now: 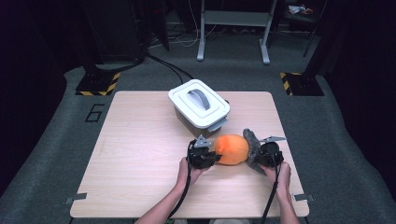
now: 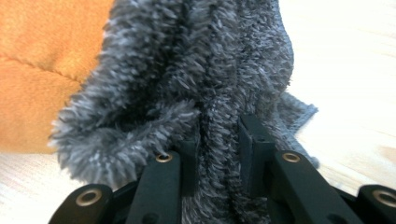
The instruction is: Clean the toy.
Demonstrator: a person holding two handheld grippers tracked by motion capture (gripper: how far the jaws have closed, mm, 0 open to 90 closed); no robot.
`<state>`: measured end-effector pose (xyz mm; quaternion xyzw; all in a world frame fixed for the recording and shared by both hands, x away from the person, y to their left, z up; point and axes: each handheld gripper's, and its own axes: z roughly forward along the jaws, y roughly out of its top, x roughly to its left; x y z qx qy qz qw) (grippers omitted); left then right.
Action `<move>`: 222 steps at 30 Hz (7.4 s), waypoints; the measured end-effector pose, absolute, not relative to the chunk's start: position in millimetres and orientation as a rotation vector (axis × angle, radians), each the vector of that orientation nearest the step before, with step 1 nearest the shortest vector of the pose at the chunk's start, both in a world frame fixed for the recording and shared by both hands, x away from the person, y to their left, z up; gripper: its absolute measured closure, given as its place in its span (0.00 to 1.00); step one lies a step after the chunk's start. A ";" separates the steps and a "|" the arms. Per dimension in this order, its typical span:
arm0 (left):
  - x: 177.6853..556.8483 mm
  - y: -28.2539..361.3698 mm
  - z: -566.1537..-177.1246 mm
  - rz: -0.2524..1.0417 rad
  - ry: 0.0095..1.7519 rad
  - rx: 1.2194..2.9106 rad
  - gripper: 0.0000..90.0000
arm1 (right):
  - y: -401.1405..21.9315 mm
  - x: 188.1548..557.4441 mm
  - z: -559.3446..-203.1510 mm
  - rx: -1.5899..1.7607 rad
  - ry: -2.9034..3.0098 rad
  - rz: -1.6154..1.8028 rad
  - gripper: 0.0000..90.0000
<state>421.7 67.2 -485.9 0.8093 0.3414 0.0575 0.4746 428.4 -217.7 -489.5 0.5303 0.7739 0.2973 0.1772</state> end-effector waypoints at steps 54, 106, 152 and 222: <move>412.7 54.3 -480.4 0.220 0.739 2.003 0.89 | -192.6 387.2 -423.3 1.254 2.105 1.008 0.80; 423.9 57.2 -485.2 0.199 0.837 2.005 0.86 | -213.6 412.0 -467.8 1.428 2.124 0.876 0.80; 419.6 54.7 -482.7 0.221 0.811 2.000 0.86 | -200.3 401.6 -451.1 1.333 2.112 0.913 0.80; 420.1 37.5 -455.3 0.405 0.604 2.064 0.93 | -183.0 399.2 -430.4 1.238 2.089 0.779 0.81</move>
